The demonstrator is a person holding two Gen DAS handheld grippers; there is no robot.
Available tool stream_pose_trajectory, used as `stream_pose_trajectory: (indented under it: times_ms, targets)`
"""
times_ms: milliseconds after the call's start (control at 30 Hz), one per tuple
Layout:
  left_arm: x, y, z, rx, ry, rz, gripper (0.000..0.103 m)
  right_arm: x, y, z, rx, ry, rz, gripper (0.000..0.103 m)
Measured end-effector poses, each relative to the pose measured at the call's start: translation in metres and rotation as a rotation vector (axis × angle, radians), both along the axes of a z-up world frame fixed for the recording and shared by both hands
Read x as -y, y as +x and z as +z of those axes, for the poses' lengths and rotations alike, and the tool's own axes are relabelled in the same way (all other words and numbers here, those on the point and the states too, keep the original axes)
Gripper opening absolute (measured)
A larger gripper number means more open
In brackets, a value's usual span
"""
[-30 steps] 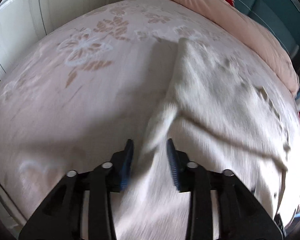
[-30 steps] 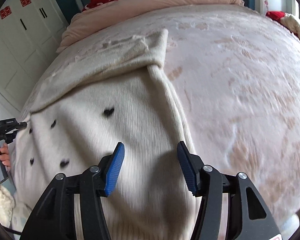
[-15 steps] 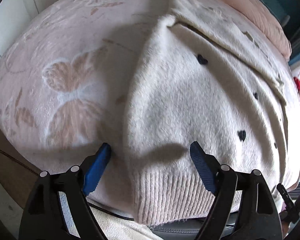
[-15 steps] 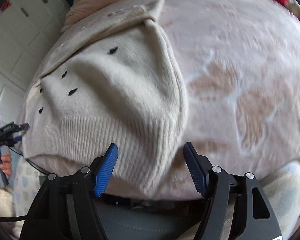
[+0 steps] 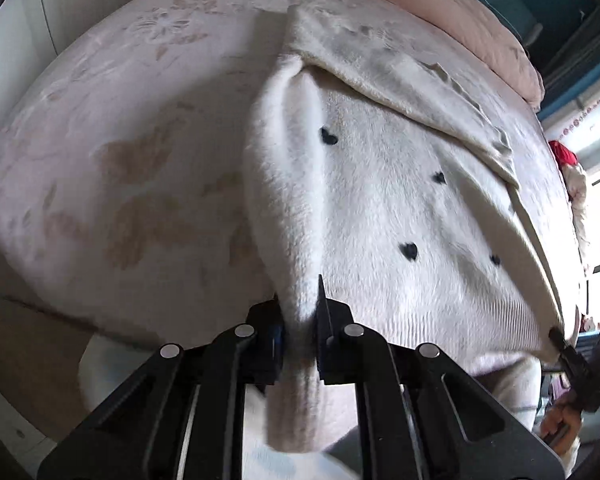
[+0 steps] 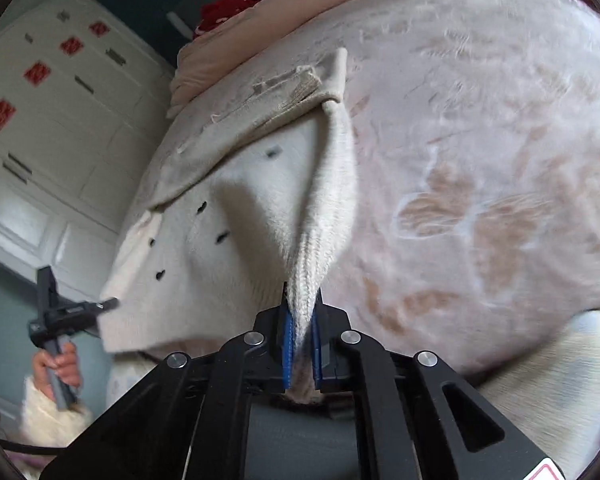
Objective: Fold small clothes
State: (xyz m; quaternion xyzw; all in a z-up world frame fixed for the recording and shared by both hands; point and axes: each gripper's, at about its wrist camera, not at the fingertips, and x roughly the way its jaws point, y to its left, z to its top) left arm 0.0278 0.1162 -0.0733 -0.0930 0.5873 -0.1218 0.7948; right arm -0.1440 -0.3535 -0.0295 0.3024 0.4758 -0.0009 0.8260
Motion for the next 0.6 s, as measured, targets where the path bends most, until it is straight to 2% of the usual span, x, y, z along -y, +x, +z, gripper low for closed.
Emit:
stream_pose_trajectory:
  times_ms: [167, 300, 367, 433, 467, 533, 600]
  targets:
    - [-0.003, -0.048, -0.002, -0.092, 0.007, -0.065, 0.010, -0.008, -0.049, 0.006, -0.131, -0.073, 0.085, 0.006]
    - [-0.001, -0.084, -0.002, -0.165, 0.004, -0.115, 0.010, -0.022, -0.094, 0.005, -0.244, -0.040, 0.154, 0.006]
    - [0.000, -0.095, 0.009, -0.198, -0.012, -0.133, 0.011, -0.025, -0.107, 0.019, -0.251, 0.001, 0.172, 0.006]
    - [0.001, -0.090, 0.033, -0.189, -0.051, -0.131, 0.011, -0.022, -0.105, 0.040, -0.214, 0.025, 0.164, 0.006]
    - [0.002, -0.080, 0.044, -0.167, -0.061, -0.127, 0.011, -0.015, -0.094, 0.057, -0.153, 0.030, 0.149, 0.006]
    - [0.011, -0.041, 0.073, -0.071, -0.082, -0.123, 0.011, 0.000, -0.065, 0.079, -0.037, 0.030, 0.129, 0.006]
    - [0.027, 0.008, 0.090, 0.043, -0.041, -0.116, 0.011, 0.029, -0.010, 0.095, 0.124, -0.001, 0.092, 0.006]
